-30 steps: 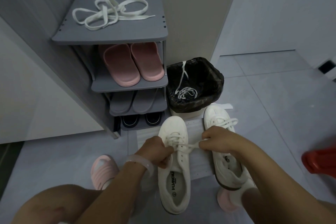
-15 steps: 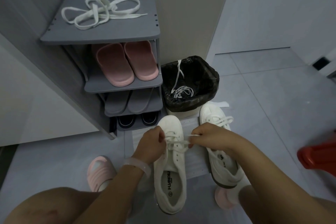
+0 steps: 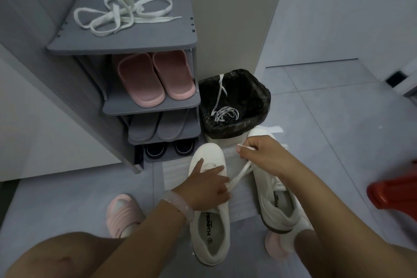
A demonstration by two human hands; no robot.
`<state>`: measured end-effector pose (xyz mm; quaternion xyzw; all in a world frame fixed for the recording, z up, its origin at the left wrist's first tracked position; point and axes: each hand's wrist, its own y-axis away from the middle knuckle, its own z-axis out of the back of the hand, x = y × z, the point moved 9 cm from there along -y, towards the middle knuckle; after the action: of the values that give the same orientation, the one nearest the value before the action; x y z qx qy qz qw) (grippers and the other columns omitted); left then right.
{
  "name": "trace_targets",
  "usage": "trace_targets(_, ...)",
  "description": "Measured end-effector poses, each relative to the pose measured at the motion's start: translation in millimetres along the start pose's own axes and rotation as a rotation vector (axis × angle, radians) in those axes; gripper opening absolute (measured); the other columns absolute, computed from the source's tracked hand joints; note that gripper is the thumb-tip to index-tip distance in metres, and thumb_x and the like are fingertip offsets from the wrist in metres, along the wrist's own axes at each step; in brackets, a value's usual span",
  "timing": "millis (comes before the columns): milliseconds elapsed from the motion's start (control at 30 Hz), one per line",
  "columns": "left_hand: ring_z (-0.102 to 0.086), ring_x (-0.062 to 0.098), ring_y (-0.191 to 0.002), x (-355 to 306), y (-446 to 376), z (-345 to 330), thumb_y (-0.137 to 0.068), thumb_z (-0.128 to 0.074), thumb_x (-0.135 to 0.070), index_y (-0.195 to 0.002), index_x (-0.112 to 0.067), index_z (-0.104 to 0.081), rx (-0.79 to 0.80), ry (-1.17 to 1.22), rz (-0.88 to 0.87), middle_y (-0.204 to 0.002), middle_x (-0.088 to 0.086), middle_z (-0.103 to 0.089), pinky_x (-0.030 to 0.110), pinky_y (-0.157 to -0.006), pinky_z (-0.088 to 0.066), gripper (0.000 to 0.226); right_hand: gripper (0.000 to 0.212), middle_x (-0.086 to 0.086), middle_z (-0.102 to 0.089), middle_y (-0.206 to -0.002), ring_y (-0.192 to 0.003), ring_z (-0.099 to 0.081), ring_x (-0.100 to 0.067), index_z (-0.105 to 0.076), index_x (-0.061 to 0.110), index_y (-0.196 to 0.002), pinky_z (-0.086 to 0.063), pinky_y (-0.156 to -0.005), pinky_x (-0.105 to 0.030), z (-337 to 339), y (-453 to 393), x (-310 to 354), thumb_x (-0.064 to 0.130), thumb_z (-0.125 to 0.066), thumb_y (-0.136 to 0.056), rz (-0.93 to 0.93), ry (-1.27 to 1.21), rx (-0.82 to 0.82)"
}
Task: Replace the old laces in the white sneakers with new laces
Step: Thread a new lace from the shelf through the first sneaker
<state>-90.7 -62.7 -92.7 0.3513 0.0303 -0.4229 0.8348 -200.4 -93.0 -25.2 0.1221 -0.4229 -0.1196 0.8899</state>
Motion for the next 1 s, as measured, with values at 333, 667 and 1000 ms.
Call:
trace_targets(333,-0.016,0.009,-0.142,4.5,-7.1,3.6,-0.098,-0.035,-0.011,-0.132,-0.015,-0.046,-0.203,0.069,0.16,-0.144,-0.004,-0.037,0.047,-0.114,0.01,0.036,0.035,0.006,-0.048,-0.061,-0.058,-0.042,-0.004,-0.055,0.022,-0.058,-0.033,-0.052,-0.012,6.8,0.1,-2.0,0.025,-0.052,-0.093,-0.005,0.031,-0.037)
trace_targets(667,0.011,0.013,-0.145,3.0,10.4,-6.8,-0.102,-0.025,-0.029,-0.141,-0.02,-0.034,0.029,-0.087,0.131,-0.158,-0.005,0.001,0.058,-0.112,0.009,0.041,0.03,0.006,-0.047,-0.06,-0.057,-0.042,-0.005,-0.062,0.017,-0.067,-0.035,-0.054,-0.01,16.4,-0.3,-6.8,0.024,-0.051,-0.093,-0.02,0.03,-0.139)
trace_targets(1000,0.002,0.016,-0.145,47.4,24.9,21.8,-0.1,-0.027,-0.017,-0.148,-0.007,-0.007,-0.319,0.06,0.481,-0.157,0.002,0.004,0.054,-0.115,-0.001,0.053,0.028,0.009,-0.046,-0.06,-0.058,-0.044,-0.006,-0.063,0.015,-0.072,-0.034,-0.054,-0.01,18.1,-2.9,-9.7,0.024,-0.049,-0.094,-0.015,0.09,-0.153)
